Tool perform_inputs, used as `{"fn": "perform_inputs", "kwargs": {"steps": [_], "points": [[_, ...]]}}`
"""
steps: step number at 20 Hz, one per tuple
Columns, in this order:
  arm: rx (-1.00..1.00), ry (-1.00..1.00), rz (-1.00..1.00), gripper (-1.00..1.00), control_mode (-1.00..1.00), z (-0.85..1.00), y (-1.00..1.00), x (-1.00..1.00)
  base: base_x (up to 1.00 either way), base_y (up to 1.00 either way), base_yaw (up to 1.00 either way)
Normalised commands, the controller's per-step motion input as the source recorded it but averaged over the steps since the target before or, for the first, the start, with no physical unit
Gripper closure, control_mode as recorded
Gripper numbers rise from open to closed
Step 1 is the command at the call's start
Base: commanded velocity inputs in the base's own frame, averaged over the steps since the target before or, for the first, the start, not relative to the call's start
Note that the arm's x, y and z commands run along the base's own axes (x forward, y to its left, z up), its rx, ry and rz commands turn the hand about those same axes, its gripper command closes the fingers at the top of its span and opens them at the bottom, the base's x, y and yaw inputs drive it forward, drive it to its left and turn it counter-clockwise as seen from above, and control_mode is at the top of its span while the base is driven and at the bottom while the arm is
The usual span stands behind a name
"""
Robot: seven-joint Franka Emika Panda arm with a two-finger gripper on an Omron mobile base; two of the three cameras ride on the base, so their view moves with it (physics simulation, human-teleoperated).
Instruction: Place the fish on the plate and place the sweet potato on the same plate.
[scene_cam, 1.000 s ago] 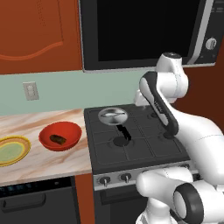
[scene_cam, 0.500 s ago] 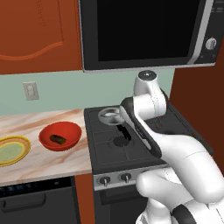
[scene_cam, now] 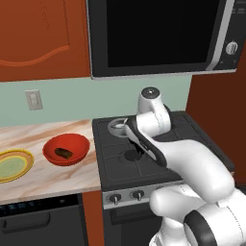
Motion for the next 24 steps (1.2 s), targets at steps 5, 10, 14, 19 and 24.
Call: {"fn": "perform_inputs", "kwargs": {"steps": [5, 10, 14, 19, 24], "points": [[0.0, 0.0, -0.13, -1.0, -1.0, -0.18, 0.07, 0.53, 0.0, 0.0, 0.0], [0.04, 0.0, -0.22, -1.0, -1.0, -0.13, 0.02, 0.46, 0.0, 0.0, 0.0], [0.14, 0.0, -0.2, -1.0, -1.0, -0.09, 0.0, 0.38, 0.0, 0.0, 0.0], [0.2, -0.01, -0.11, -1.0, -1.0, -0.18, 0.0, 0.29, 0.0, 0.0, 0.0], [0.18, -0.06, -0.03, -1.0, -1.0, -0.25, 0.02, 0.23, 0.0, 0.0, 0.0]]}}
